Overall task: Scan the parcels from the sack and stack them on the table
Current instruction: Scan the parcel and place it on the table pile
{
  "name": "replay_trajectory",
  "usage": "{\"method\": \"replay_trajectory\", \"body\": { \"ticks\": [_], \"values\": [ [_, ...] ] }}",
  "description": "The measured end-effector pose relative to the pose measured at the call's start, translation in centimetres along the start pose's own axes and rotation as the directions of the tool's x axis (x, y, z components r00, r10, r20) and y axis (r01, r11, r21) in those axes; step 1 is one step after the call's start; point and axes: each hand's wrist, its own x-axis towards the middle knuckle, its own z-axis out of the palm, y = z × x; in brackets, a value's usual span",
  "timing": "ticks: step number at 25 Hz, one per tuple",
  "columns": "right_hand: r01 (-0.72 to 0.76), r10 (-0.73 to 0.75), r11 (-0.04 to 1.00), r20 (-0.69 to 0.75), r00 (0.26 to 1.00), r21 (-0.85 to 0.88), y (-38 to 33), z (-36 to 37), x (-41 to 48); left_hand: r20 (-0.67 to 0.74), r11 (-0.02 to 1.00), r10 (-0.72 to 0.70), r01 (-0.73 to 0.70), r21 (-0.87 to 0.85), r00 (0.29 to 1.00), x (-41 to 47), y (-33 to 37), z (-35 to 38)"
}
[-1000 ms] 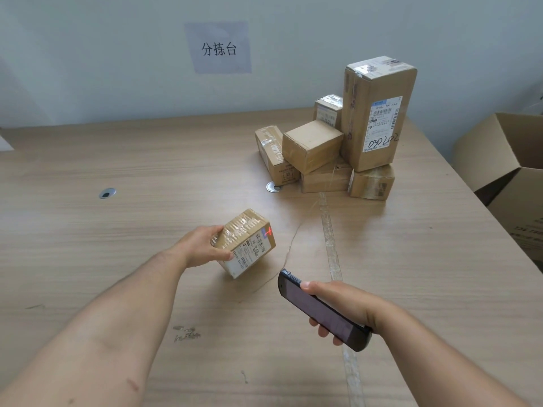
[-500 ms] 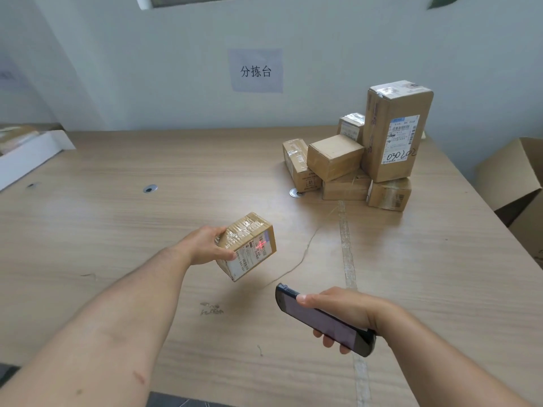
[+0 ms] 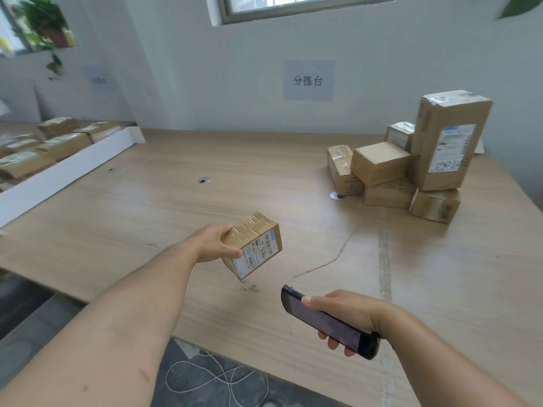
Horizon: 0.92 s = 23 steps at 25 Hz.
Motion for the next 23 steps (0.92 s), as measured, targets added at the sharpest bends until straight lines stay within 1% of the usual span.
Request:
{"method": "replay_trajectory", "body": {
  "ticks": [8,12,15,18,21,23],
  "values": [
    [0.107,-0.097,0.991,0.123,0.988,-0.077,-4.2,3.7,3.2,-0.063,0.983,-0.182,0.184,0.019,0.981,-4.9,-6.6,-2.7],
    [0.177,-0.145,0.974,0.213,0.966,-0.140,-8.4,6.8,5.7,-0.110,0.965,-0.262,0.260,-0.029,0.959,-8.5,-10.9,-3.7],
    [0.214,-0.154,0.957,0.285,0.946,-0.194,-12.0,10.1,8.5,-0.131,0.928,-0.373,0.366,-0.074,0.919,-11.4,-15.8,-4.5],
    [0.251,-0.161,0.939,0.348,0.924,-0.233,-16.0,14.4,11.3,-0.147,0.893,-0.449,0.436,-0.114,0.881,-14.3,-21.7,-5.6],
    [0.291,-0.161,0.910,0.396,0.904,-0.295,-21.0,20.0,14.2,-0.163,0.846,-0.533,0.519,-0.127,0.830,-17.5,-27.8,-7.9],
    [0.316,-0.155,0.892,0.436,0.887,-0.325,-24.7,24.1,15.9,-0.176,0.816,-0.576,0.551,-0.173,0.798,-19.5,-32.2,-9.7]
  ]
}}
